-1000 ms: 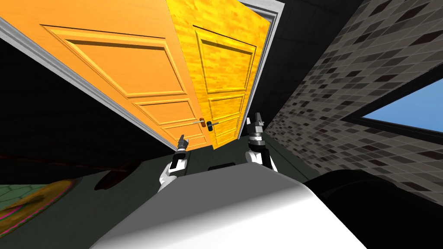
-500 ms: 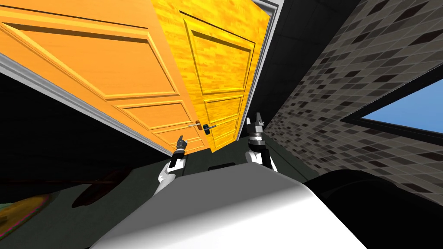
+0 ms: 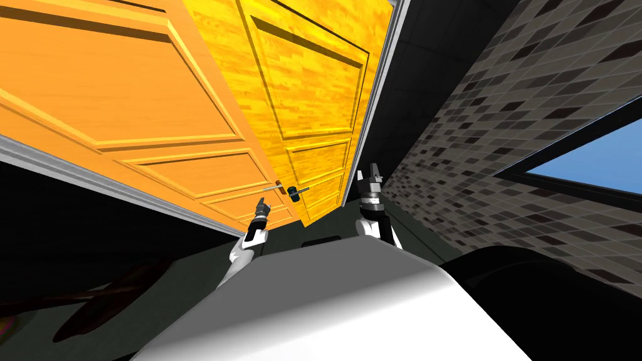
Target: Pull the door open
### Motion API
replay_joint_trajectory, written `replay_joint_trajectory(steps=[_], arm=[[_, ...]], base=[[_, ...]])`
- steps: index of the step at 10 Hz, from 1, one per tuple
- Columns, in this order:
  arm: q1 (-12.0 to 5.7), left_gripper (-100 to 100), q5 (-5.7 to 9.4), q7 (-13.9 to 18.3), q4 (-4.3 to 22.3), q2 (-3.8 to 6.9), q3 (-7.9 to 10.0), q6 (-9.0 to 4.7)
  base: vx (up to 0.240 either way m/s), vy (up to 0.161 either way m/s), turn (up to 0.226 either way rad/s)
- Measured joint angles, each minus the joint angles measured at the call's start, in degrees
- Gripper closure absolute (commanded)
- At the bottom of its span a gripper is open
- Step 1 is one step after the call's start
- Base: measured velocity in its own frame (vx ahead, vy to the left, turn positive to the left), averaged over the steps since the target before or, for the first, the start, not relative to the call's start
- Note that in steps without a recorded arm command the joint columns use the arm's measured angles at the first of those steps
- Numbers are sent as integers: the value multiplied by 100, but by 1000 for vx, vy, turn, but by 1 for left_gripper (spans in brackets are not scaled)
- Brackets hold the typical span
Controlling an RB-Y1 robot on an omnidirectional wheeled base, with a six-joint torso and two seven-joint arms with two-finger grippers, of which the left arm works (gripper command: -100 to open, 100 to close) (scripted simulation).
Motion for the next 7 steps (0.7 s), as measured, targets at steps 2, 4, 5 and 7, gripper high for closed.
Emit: replay_joint_trajectory(steps=[2,4,5,7], arm=[[-74,-100,11,10,108,8,-5,13],[26,-100,41,21,268,165,192,-8],[82,-100,74,84,359,318,256,-39],[124,-100,108,144,466,463,404,-29]], base=[[47,23,58],[26,111,3],[127,58,-76],[177,49,-87]])
